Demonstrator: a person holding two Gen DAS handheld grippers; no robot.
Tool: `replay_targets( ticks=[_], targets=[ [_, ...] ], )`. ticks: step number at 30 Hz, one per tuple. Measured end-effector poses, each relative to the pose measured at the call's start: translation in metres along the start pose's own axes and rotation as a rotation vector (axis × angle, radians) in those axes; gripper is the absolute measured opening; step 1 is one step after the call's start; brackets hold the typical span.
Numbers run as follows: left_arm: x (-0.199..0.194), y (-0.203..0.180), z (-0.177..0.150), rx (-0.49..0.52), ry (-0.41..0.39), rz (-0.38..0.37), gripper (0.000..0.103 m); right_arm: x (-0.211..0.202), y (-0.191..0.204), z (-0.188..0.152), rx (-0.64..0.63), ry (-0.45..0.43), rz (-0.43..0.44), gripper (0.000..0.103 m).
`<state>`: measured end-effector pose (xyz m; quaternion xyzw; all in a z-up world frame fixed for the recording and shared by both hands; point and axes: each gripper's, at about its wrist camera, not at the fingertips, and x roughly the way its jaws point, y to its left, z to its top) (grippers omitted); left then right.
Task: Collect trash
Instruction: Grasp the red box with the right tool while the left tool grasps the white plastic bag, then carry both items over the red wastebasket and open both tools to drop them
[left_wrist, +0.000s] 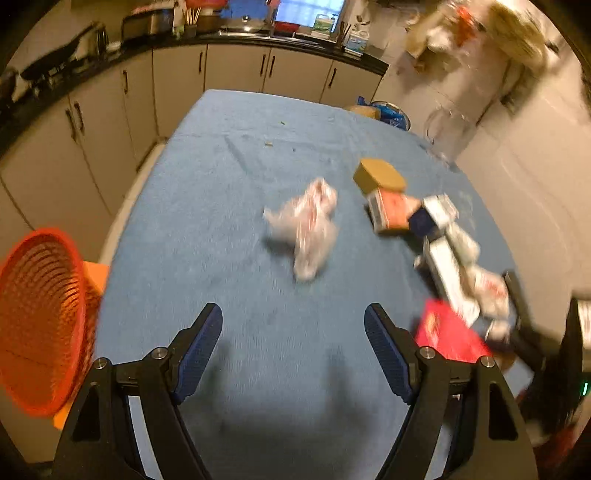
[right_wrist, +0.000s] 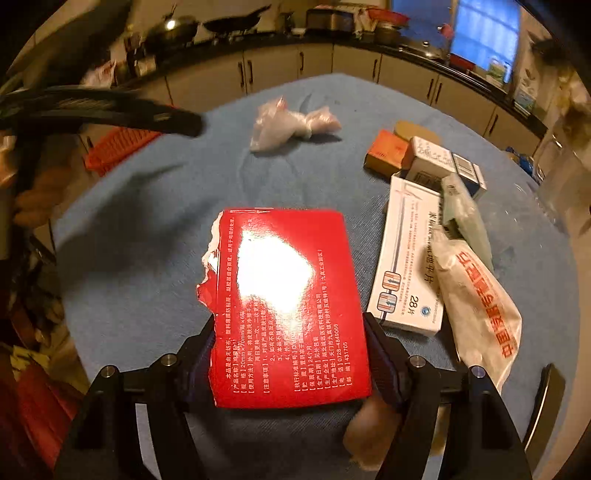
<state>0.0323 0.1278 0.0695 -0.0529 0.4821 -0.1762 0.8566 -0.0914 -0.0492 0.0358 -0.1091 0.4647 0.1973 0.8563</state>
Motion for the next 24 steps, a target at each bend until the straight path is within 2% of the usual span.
replay_targets(
  ticks=[3, 6, 8, 9, 10, 12, 13, 15, 17, 21, 24],
  targets=[
    [0.015, 0.008, 0.032, -0.073, -0.001, -0.044, 0.078, -0.012, -0.013, -0.002, 0.102, -0.052, 0.051, 0.076],
    [0.032, 0.009, 0.056, -0.095, 0.005, -0.029, 0.078, -0.017, -0.024, -0.002, 0.176, -0.089, 0.084, 0.076],
    [0.051, 0.008, 0.069, -0.095, 0.043, -0.050, 0.078, -0.018, -0.030, -0.002, 0.204, -0.100, 0.096, 0.076],
    [0.060, 0.007, 0.072, -0.098, 0.059, -0.035, 0.078, -0.019, -0.033, -0.003, 0.216, -0.111, 0.104, 0.076],
    [0.066, 0.007, 0.073, -0.100, 0.065, -0.031, 0.076, -0.020, -0.035, -0.004, 0.226, -0.117, 0.109, 0.077],
    [0.076, 0.004, 0.072, -0.104, 0.097, -0.046, 0.057, -0.020, -0.040, -0.005, 0.246, -0.125, 0.123, 0.077],
    [0.079, 0.004, 0.069, -0.104, 0.114, -0.060, 0.043, -0.021, -0.041, -0.005, 0.253, -0.130, 0.126, 0.077],
    [0.081, -0.003, 0.064, -0.087, 0.121, -0.080, 0.039, -0.023, -0.043, -0.006, 0.267, -0.137, 0.133, 0.077],
    [0.078, -0.007, 0.058, -0.066, 0.101, -0.066, 0.034, -0.026, -0.041, -0.007, 0.278, -0.144, 0.134, 0.077],
    [0.065, -0.011, 0.048, -0.037, 0.064, -0.043, 0.031, -0.029, -0.041, -0.006, 0.303, -0.162, 0.123, 0.077],
    [0.051, -0.009, 0.039, -0.046, 0.041, -0.066, 0.031, -0.036, -0.037, -0.007, 0.322, -0.168, 0.105, 0.077]
  ],
)
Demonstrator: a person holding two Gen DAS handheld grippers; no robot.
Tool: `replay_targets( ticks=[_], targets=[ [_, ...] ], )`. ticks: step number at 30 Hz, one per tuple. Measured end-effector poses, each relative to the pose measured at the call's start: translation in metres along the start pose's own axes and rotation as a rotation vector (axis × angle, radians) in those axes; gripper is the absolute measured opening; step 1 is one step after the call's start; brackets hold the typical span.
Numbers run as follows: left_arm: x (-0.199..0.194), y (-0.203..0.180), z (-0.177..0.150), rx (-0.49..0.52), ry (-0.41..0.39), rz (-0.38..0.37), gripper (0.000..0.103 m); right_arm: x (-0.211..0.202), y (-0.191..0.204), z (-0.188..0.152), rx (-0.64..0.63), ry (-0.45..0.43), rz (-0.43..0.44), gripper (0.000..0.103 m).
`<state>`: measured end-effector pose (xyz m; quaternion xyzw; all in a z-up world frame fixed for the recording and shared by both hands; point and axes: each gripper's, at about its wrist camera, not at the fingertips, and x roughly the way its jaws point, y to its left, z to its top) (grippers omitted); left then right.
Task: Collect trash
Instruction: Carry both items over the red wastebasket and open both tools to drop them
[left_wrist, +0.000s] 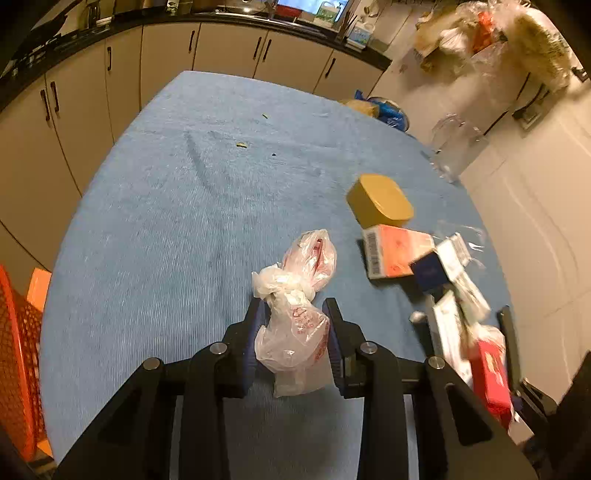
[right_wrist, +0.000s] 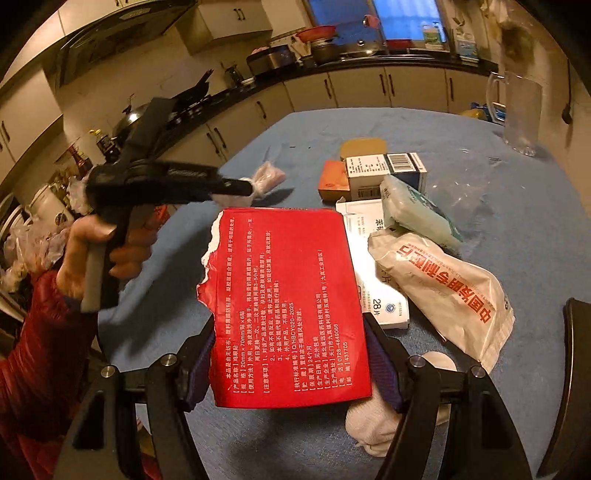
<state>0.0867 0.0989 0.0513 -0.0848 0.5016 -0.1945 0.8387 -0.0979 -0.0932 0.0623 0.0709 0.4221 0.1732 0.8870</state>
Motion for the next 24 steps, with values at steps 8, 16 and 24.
replay_targets(
  ticks=[8, 16, 24],
  targets=[
    [-0.064, 0.014, -0.033, -0.001, -0.107, -0.012, 0.031, -0.001, 0.014, -0.001, -0.004, 0.008, 0.003, 0.077],
    [-0.146, 0.064, -0.056, -0.055, -0.230, 0.048, 0.031, 0.021, 0.051, 0.016, -0.039, 0.042, 0.065, 0.077],
    [-0.191, 0.137, -0.075, -0.154, -0.284, 0.162, 0.031, 0.052, 0.107, 0.046, -0.099, 0.088, 0.164, 0.077]
  ],
)
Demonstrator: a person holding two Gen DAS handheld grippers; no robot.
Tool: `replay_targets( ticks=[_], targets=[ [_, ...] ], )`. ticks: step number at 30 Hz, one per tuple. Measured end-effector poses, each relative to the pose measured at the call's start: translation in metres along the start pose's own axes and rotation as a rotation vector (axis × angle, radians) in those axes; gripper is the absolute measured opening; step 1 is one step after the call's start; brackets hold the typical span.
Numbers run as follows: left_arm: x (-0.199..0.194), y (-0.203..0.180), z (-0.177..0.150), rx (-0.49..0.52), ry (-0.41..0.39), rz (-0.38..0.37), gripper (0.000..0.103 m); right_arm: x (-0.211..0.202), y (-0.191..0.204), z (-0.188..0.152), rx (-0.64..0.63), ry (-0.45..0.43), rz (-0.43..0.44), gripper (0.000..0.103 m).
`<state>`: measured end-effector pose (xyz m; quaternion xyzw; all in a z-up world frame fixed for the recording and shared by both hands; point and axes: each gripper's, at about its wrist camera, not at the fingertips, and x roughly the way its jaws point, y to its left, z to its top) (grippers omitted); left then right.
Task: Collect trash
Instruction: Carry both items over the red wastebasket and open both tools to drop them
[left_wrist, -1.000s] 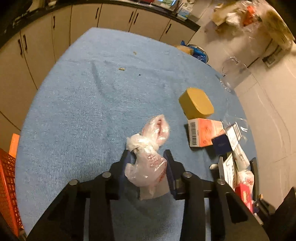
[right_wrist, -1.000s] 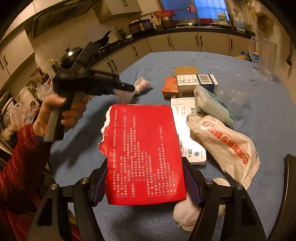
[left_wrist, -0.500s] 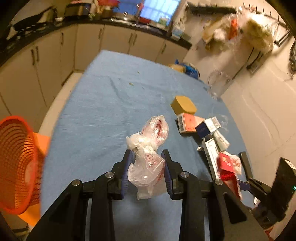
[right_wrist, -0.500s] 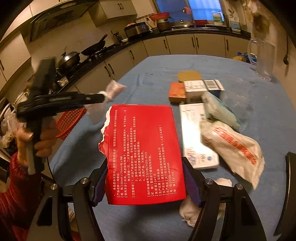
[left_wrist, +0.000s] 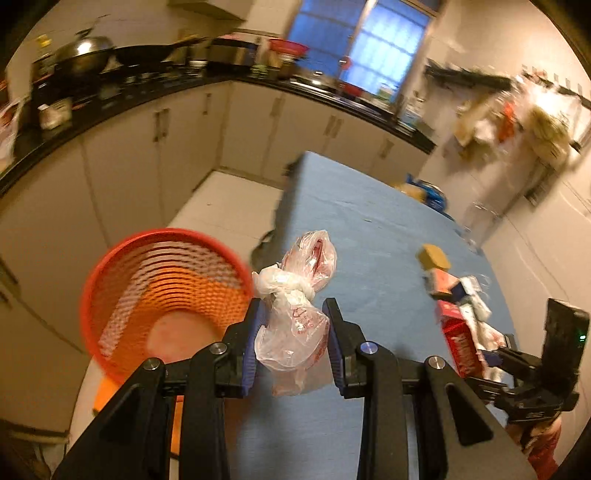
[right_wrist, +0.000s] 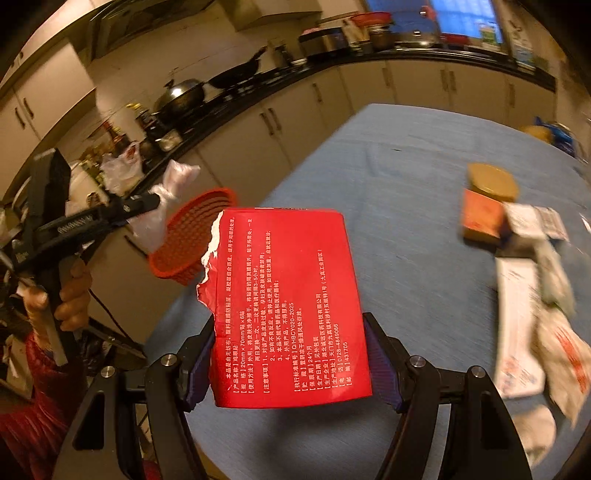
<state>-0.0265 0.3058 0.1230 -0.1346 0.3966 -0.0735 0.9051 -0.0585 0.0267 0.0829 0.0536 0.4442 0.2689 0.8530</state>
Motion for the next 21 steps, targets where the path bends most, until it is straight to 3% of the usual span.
replay_targets(
  ticks=[10, 21],
  targets=[
    [0.007, 0.082, 0.002, -0.117, -0.002, 0.104, 0.031, 0.066, 0.077, 0.059, -0.056, 0.078, 0.138, 0.077],
    [0.039, 0.127, -0.007, -0.152, 0.050, 0.153, 0.031, 0.182, 0.116, 0.108, 0.111, 0.235, 0.320, 0.077]
  ],
)
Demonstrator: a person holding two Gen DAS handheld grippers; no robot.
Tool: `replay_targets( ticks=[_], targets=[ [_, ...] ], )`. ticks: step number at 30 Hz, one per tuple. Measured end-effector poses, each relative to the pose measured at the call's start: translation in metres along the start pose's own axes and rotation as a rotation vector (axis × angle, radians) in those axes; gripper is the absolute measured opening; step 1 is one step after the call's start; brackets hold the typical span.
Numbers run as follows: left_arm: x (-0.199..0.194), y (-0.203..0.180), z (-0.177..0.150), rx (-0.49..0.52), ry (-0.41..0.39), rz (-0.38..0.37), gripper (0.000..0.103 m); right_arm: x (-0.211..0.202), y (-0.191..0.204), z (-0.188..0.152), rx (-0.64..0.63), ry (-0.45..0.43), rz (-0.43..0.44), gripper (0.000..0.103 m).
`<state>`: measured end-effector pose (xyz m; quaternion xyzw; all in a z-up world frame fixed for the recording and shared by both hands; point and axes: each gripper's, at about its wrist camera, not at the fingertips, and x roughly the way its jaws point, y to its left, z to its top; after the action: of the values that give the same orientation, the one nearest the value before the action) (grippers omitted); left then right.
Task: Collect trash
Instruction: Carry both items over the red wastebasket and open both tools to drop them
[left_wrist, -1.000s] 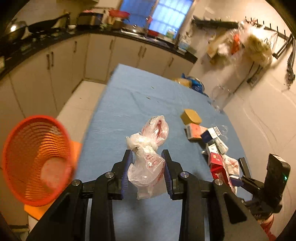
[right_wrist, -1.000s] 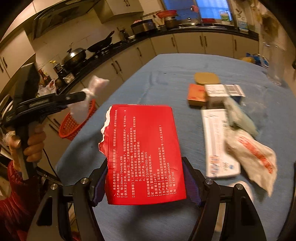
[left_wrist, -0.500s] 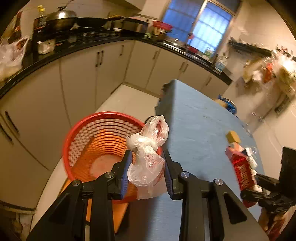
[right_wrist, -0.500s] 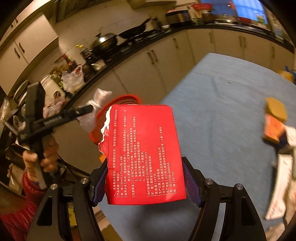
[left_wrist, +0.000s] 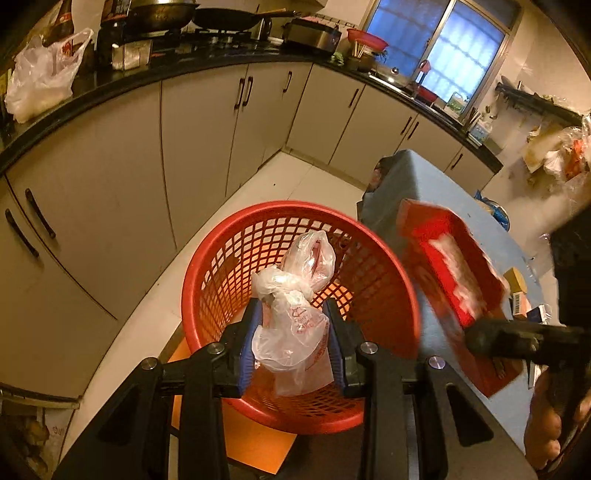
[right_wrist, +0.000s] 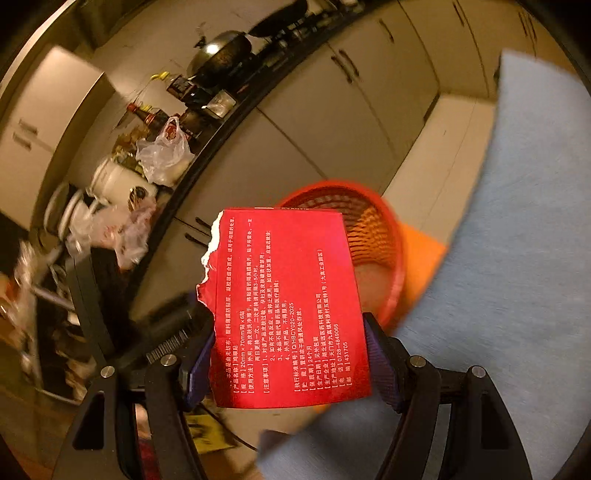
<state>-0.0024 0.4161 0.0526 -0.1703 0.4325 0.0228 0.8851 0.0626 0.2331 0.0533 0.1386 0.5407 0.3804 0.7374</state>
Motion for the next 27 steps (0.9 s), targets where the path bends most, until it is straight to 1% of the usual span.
replay_targets(
  ticks=[6, 10, 12, 14, 15, 16, 17, 19, 25, 27],
  targets=[
    [0.007, 0.012, -0.003, -0.003, 0.004, -0.002, 0.033, 0.031, -0.008, 0.010, 0.094, 0.029, 0.017, 0.077],
    [0.011, 0.013, -0.004, 0.003, 0.011, -0.002, 0.035, 0.038, -0.020, 0.012, 0.166, 0.026, 0.038, 0.078],
    [0.012, 0.013, -0.004, 0.004, 0.009, -0.003, 0.037, 0.040, -0.023, 0.014, 0.185, 0.024, 0.033, 0.079],
    [0.012, 0.014, -0.004, 0.001, 0.005, -0.005, 0.044, 0.040, -0.025, 0.015, 0.200, 0.025, 0.031, 0.083],
    [0.012, 0.014, -0.004, 0.001, 0.004, -0.004, 0.044, 0.039, -0.026, 0.016, 0.202, 0.023, 0.029, 0.083],
    [0.012, 0.014, -0.004, 0.000, 0.002, -0.007, 0.047, 0.037, -0.028, 0.016, 0.203, 0.019, 0.024, 0.083],
    [0.012, 0.015, -0.003, -0.002, 0.001, -0.009, 0.052, 0.036, -0.029, 0.016, 0.202, 0.018, 0.023, 0.083],
    [0.010, 0.016, -0.004, -0.009, -0.004, -0.003, 0.055, 0.034, -0.030, 0.016, 0.203, 0.016, 0.030, 0.083],
    [0.002, 0.017, -0.004, -0.020, -0.018, -0.005, 0.055, 0.019, -0.026, 0.013, 0.174, -0.010, 0.036, 0.083],
    [-0.004, 0.016, -0.005, -0.021, -0.027, -0.001, 0.056, 0.013, -0.022, 0.011, 0.149, -0.023, 0.020, 0.083]
  ],
)
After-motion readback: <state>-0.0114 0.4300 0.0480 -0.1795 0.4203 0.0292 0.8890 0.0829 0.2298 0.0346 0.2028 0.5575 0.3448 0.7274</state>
